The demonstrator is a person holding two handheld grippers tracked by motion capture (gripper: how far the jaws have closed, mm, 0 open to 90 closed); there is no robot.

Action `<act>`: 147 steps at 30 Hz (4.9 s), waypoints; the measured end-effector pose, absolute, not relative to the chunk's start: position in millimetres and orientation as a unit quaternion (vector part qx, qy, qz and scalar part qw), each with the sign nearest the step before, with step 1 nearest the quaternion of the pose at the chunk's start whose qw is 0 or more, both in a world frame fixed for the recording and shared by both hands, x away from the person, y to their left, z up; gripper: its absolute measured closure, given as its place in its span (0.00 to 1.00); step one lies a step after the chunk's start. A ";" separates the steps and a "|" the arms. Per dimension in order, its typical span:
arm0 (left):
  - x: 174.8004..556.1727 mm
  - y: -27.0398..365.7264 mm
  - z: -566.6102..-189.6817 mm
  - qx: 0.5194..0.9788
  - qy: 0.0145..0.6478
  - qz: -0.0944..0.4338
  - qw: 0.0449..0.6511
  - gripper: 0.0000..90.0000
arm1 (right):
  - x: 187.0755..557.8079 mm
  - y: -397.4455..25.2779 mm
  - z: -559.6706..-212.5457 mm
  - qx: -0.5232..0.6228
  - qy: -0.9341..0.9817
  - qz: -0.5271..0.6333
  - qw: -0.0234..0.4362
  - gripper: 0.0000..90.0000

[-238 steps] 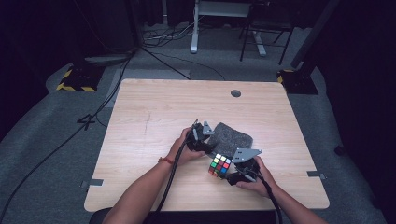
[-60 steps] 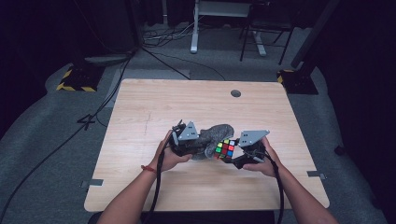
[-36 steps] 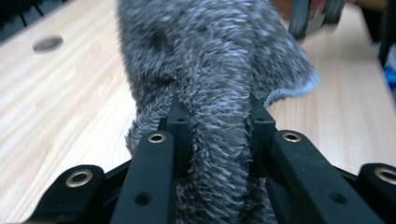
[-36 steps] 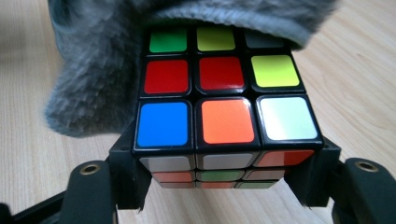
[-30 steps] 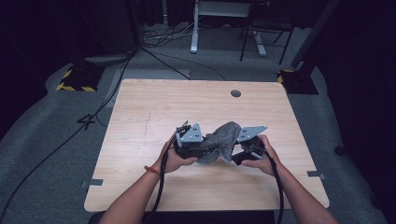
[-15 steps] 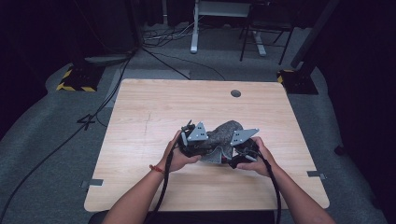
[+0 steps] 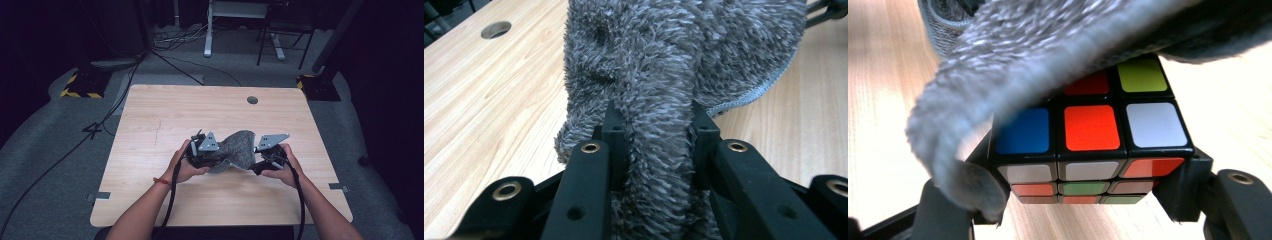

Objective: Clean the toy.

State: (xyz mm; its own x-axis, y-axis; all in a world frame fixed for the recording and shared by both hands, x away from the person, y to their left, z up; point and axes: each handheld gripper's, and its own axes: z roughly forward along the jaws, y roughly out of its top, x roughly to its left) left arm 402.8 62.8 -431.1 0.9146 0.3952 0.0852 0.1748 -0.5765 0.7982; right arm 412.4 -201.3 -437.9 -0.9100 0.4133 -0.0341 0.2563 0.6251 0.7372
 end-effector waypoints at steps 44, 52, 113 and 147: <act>392.4 39.5 -418.7 0.877 0.154 0.145 0.431 0.78 | 408.9 -182.7 -449.0 0.171 0.910 0.367 0.092 0.38; 401.2 42.5 -424.8 0.881 0.168 0.151 0.415 0.78 | 406.8 -178.0 -450.6 0.158 0.916 0.358 0.092 0.38; 414.1 61.2 -442.9 0.853 0.212 0.078 0.471 0.78 | 399.7 -206.3 -424.1 0.166 0.865 0.461 0.110 0.38; 411.6 57.3 -450.2 0.828 0.200 0.027 0.524 0.78 | 405.6 -210.1 -433.9 0.166 0.885 0.427 0.090 0.37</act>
State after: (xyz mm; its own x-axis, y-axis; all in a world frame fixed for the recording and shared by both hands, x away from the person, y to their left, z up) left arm 411.6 57.3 -450.2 0.9188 0.3588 -0.1644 0.3022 -0.3715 0.8779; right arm 405.6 -210.1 -433.9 -0.9292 0.3693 -0.0171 0.2164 0.5808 0.7848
